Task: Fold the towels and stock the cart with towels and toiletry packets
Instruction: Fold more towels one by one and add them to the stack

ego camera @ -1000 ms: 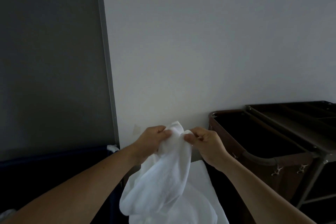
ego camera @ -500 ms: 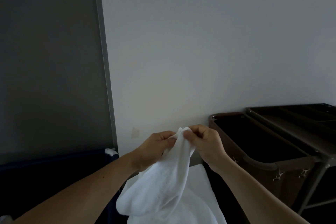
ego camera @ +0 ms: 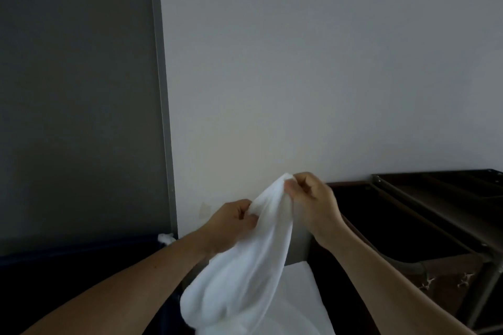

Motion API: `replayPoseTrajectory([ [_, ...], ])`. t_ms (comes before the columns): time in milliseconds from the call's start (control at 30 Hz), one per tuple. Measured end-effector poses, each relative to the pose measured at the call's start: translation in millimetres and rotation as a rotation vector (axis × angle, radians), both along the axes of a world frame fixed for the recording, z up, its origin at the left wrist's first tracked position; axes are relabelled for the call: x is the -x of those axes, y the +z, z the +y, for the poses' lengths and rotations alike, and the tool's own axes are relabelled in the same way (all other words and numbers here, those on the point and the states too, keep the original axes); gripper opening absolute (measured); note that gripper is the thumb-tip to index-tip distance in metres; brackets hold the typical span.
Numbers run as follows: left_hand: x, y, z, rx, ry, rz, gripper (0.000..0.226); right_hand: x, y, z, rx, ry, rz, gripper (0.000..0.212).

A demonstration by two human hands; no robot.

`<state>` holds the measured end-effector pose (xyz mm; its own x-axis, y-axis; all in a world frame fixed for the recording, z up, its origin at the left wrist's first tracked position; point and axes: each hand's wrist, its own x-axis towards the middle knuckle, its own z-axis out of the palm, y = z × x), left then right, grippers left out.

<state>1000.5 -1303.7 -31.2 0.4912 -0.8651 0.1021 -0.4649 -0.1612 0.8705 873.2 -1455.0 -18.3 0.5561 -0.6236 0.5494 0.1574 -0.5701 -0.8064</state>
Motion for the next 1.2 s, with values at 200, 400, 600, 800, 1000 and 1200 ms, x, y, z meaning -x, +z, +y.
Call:
replayPoseTrajectory([
  [200, -33, 93, -1, 0.047, 0.104, -0.223, 0.021, -3, 113, 1, 0.167, -0.054, -0.332, 0.02],
  [400, -40, 143, -4, -0.022, 0.119, -0.525, 0.009, 3, 194, -15, 0.126, -0.249, -0.511, 0.023],
  [600, -46, 100, 1, -0.141, 0.061, -0.463, 0.021, 15, 242, -12, 0.361, -0.224, -0.312, 0.024],
  [800, -26, 115, 6, 0.389, 0.229, -0.285, 0.019, -1, 259, 4, 0.45, -0.019, -0.022, 0.02],
  [1000, 13, 151, 11, 0.799, 0.081, -0.254, 0.02, -7, 262, 15, 0.428, 0.079, -0.091, 0.018],
  [1200, 21, 150, 12, 0.723, 0.13, -0.211, 0.007, -7, 254, 24, 0.424, 0.165, -0.045, 0.016],
])
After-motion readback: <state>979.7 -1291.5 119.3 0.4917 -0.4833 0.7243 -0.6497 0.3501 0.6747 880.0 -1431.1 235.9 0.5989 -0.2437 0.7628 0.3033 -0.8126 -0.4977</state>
